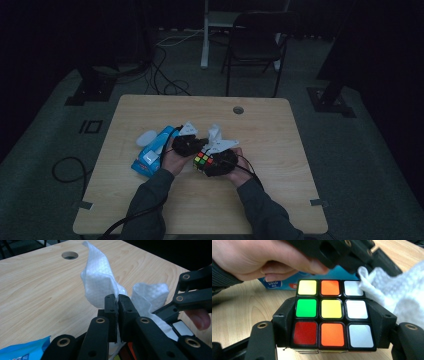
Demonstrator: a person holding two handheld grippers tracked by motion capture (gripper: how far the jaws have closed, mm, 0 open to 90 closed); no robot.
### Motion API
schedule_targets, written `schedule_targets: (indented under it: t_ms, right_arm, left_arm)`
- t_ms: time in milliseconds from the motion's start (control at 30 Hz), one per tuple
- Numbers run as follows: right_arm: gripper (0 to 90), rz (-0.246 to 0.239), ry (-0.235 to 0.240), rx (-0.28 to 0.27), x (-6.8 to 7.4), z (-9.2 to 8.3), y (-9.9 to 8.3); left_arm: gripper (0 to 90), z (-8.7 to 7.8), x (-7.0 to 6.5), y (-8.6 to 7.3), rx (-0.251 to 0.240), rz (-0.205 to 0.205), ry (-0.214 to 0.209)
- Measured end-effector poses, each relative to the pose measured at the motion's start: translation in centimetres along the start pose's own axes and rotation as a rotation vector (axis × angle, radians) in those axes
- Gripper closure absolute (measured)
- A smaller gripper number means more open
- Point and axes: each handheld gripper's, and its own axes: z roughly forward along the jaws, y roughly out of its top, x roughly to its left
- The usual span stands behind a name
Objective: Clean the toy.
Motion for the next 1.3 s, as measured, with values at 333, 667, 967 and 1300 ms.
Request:
schedule_targets:
  t_ms: [333,667,967,1300]
  right_arm:
    - [34.0,-0.023,-0.006,0.012,0.2,0.3,0.2]
    - [33.9,-0.028,-0.009,0.017,0.2,0.6,0.3]
    - [34.0,-0.033,-0.016,0.017,0.1,0.3,0.3]
    - [33.9,-0.032,-0.025,0.012,-0.1,-0.1,0.3]
  left_arm:
    - [87.2,-0.1,0.0,0.1,-0.013,-0.010,-0.010]
    - [87.2,-0.3,-0.5,0.6,-0.028,-0.002,-0.045]
    - [87.2,-0.4,0.3,0.4,-0.021,-0.018,-0.028]
    - [87.2,-0.6,1.1,0.0,-0.013,-0.035,-0.012]
